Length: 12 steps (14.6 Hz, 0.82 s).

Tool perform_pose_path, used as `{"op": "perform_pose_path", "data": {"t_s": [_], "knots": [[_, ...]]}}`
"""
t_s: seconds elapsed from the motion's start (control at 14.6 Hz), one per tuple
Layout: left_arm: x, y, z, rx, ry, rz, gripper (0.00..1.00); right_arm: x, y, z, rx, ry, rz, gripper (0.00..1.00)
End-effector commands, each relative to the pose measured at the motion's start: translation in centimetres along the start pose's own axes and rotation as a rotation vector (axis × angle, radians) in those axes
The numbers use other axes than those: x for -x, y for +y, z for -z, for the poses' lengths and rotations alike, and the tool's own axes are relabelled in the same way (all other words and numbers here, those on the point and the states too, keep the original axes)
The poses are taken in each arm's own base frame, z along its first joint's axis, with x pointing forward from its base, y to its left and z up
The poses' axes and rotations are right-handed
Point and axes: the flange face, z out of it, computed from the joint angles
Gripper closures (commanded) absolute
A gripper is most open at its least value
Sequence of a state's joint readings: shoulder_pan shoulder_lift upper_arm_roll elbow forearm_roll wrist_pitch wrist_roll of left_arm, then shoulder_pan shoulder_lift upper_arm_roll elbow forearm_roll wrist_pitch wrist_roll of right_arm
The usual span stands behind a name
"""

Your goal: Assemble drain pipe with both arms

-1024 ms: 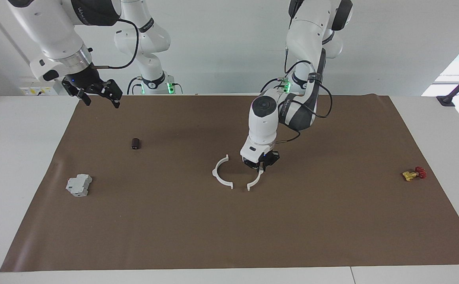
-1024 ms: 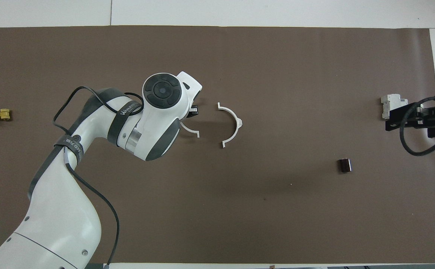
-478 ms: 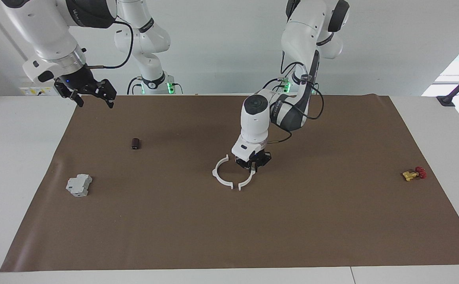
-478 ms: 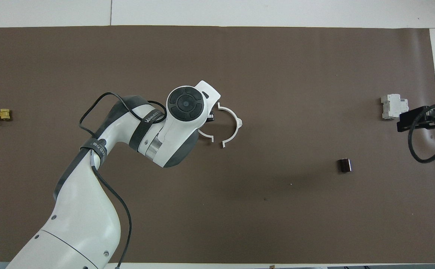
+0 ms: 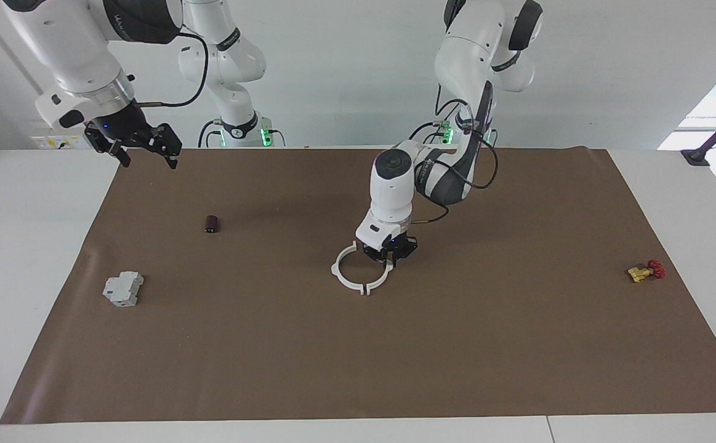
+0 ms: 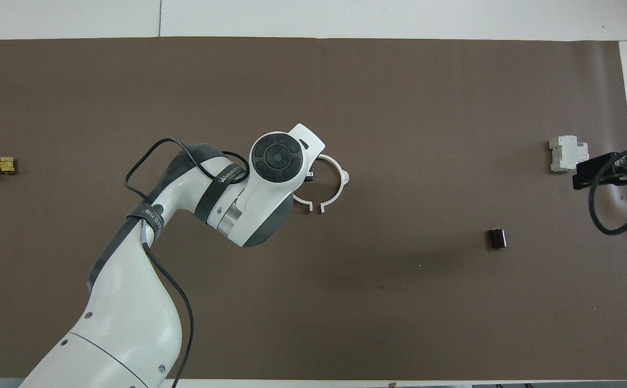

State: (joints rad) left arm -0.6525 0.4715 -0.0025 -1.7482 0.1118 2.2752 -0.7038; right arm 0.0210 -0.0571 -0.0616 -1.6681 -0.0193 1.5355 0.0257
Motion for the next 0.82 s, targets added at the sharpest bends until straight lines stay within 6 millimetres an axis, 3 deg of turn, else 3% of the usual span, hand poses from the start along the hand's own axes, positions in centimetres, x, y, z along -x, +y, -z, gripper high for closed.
{"op": "perform_pose_path", "data": {"t_s": [0.0, 0.27, 0.75], "knots": [[0.3, 0.1, -0.1, 0.015, 0.013, 0.009, 1.0, -0.1, 0.3, 0.1, -0.001, 0.009, 0.033, 0.0], [1.7, 1.2, -0.3, 0.007, -0.001, -0.015, 1.0, -0.1, 0.2, 0.1, -0.009, 0.012, 0.033, 0.0], [1.6, 1.3, -0.2, 0.016, 0.003, -0.006, 1.0, -0.1, 0.2, 0.3, -0.01, 0.019, 0.033, 0.0]]}}
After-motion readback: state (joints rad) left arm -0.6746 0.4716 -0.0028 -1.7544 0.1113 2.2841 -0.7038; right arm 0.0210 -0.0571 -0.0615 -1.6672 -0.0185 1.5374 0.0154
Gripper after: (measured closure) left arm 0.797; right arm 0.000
